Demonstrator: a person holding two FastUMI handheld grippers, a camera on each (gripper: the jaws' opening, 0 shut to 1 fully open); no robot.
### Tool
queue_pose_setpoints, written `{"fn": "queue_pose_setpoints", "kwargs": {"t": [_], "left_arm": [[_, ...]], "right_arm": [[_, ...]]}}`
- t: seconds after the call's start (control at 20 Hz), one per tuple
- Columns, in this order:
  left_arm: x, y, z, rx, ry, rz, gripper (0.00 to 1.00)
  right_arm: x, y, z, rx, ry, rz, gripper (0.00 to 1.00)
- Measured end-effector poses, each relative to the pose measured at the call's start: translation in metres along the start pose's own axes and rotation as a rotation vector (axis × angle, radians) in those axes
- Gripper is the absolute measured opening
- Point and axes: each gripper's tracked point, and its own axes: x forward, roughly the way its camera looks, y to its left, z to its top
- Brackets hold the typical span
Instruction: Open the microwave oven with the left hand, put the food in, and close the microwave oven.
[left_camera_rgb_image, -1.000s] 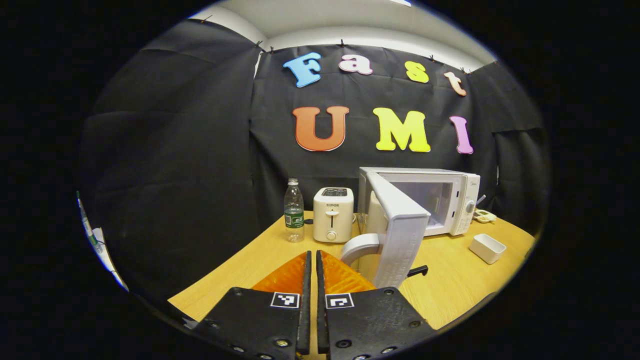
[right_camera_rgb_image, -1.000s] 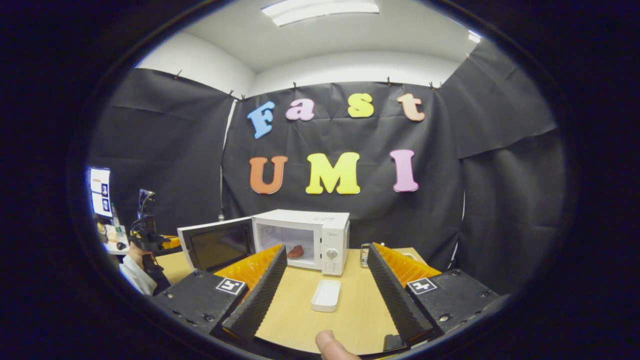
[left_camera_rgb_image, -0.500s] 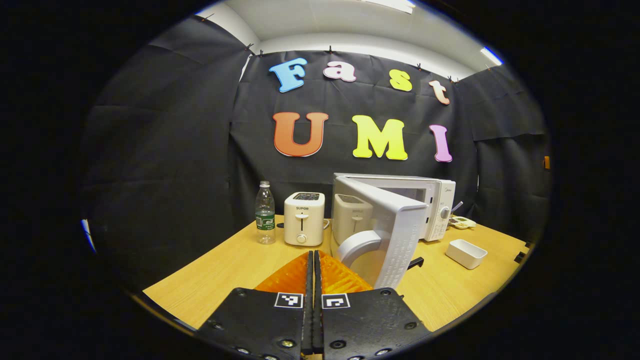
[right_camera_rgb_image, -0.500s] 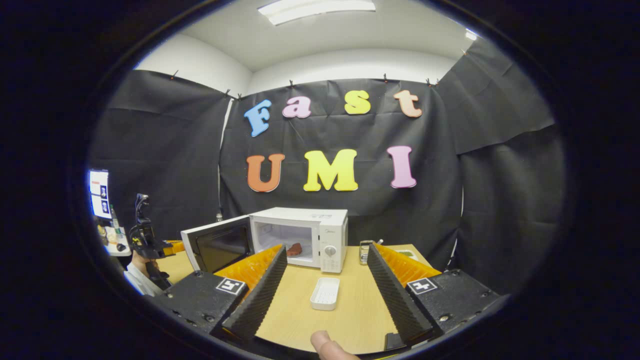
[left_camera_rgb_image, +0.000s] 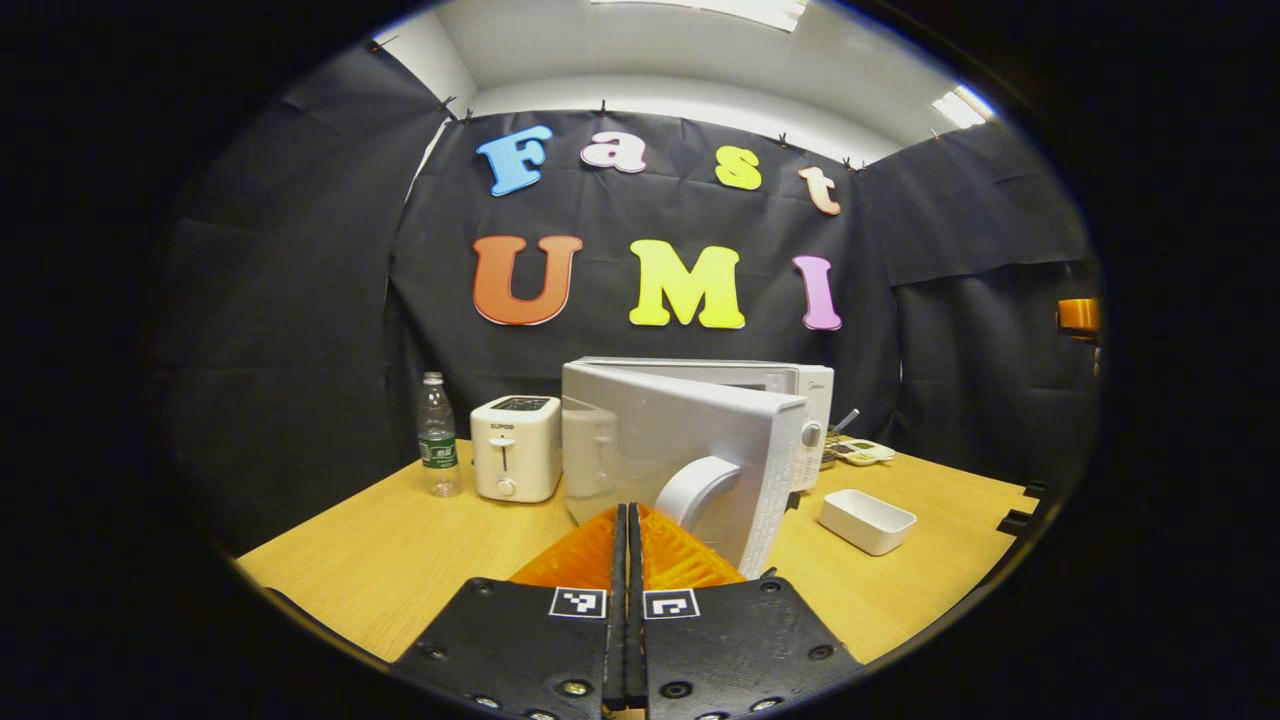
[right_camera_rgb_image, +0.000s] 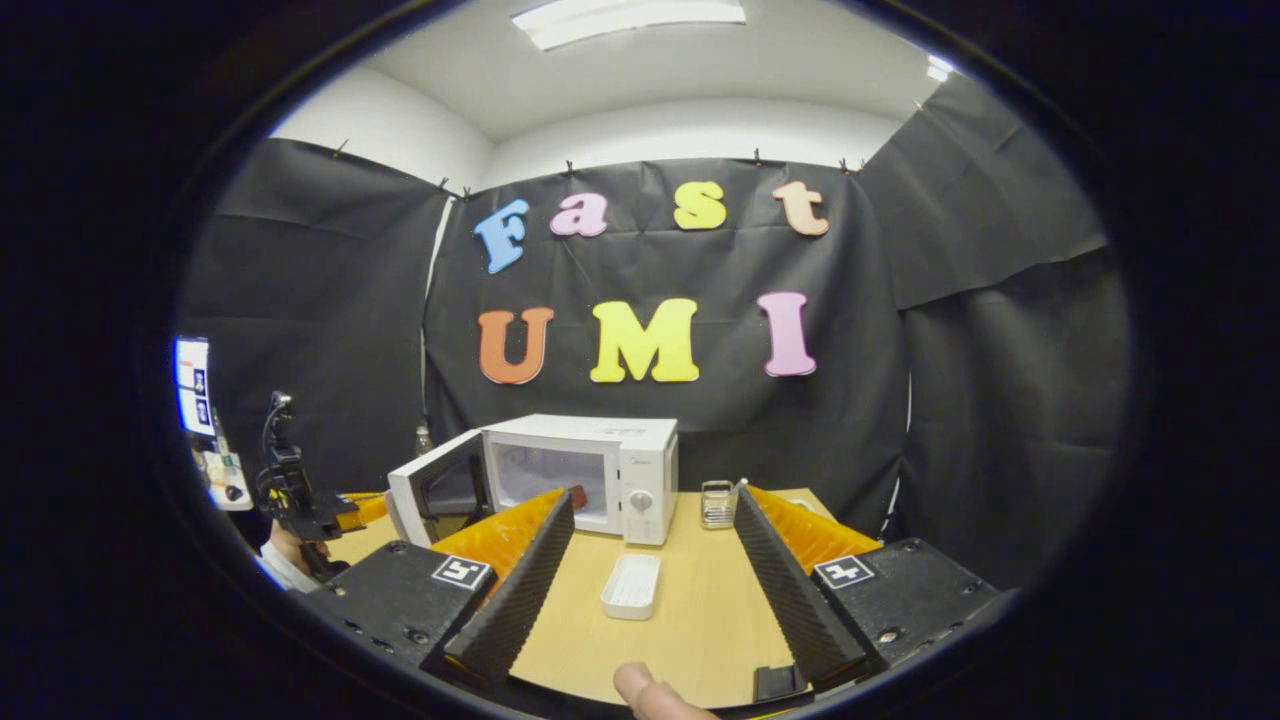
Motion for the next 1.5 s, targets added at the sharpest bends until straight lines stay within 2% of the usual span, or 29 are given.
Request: {"fn": "queue_pose_setpoints", "kwargs": {"t": [0.1, 0.4, 0.65, 0.7, 0.75, 0.8, 0.9, 0.95, 1.0, 1.05, 1.1, 1.15, 1.2, 1.25, 1.3, 1.35, 1.4, 1.5], "left_arm": [[0.011, -0.016, -0.003, 0.004, 0.010, -0.020, 0.00], [0.052, -0.049, -0.009, -0.012, 0.043, 0.001, 0.00], [0.085, -0.087, -0.010, -0.029, 0.055, -0.054, 0.00], [0.095, -0.093, -0.010, -0.027, 0.050, -0.061, 0.00], [0.103, -0.100, -0.010, -0.027, 0.045, -0.073, 0.00], [0.112, -0.107, -0.012, -0.033, 0.049, -0.089, 0.00], [0.127, -0.118, -0.019, -0.042, 0.065, -0.106, 0.00], [0.135, -0.120, -0.022, -0.038, 0.071, -0.104, 0.11], [0.143, -0.122, -0.021, -0.031, 0.073, -0.104, 0.00], [0.151, -0.126, -0.021, -0.029, 0.070, -0.105, 0.00], [0.158, -0.129, -0.021, -0.026, 0.070, -0.106, 0.00], [0.166, -0.133, -0.021, -0.024, 0.072, -0.109, 0.00], [0.173, -0.136, -0.021, -0.024, 0.073, -0.112, 0.00], [0.180, -0.139, -0.021, -0.024, 0.074, -0.114, 0.11], [0.187, -0.143, -0.021, -0.021, 0.074, -0.116, 0.00], [0.193, -0.145, -0.021, -0.021, 0.073, -0.113, 0.12], [0.200, -0.148, -0.021, -0.019, 0.074, -0.112, 0.00], [0.217, -0.153, -0.022, -0.023, 0.079, -0.111, 0.00]], "right_arm": [[-0.003, -0.004, 0.001, 0.005, -0.012, -0.009, 1.00], [-0.017, -0.030, 0.018, 0.012, -0.051, -0.072, 1.00], [-0.038, -0.053, 0.024, -0.002, -0.100, -0.121, 1.00], [-0.041, -0.056, 0.023, 0.004, -0.105, -0.118, 0.94], [-0.043, -0.059, 0.024, 0.006, -0.111, -0.117, 1.00], [-0.046, -0.065, 0.025, 0.000, -0.115, -0.124, 0.94], [-0.048, -0.079, 0.024, -0.020, -0.120, -0.153, 0.94], [-0.048, -0.085, 0.023, -0.022, -0.123, -0.167, 0.94], [-0.047, -0.090, 0.022, -0.020, -0.124, -0.176, 1.00], [-0.045, -0.094, 0.019, -0.016, -0.122, -0.181, 1.00], [-0.042, -0.100, 0.017, -0.010, -0.119, -0.183, 0.94], [-0.038, -0.104, 0.015, -0.003, -0.115, -0.183, 0.94], [-0.033, -0.107, 0.013, 0.006, -0.113, -0.174, 1.00], [-0.029, -0.107, 0.013, 0.017, -0.116, -0.156, 1.00], [-0.025, -0.108, 0.012, 0.024, -0.117, -0.142, 0.94], [-0.019, -0.111, 0.009, 0.027, -0.118, -0.131, 0.94], [-0.013, -0.113, 0.007, 0.031, -0.116, -0.120, 0.94], [0.001, -0.113, -0.002, 0.037, -0.100, -0.088, 0.94]]}}
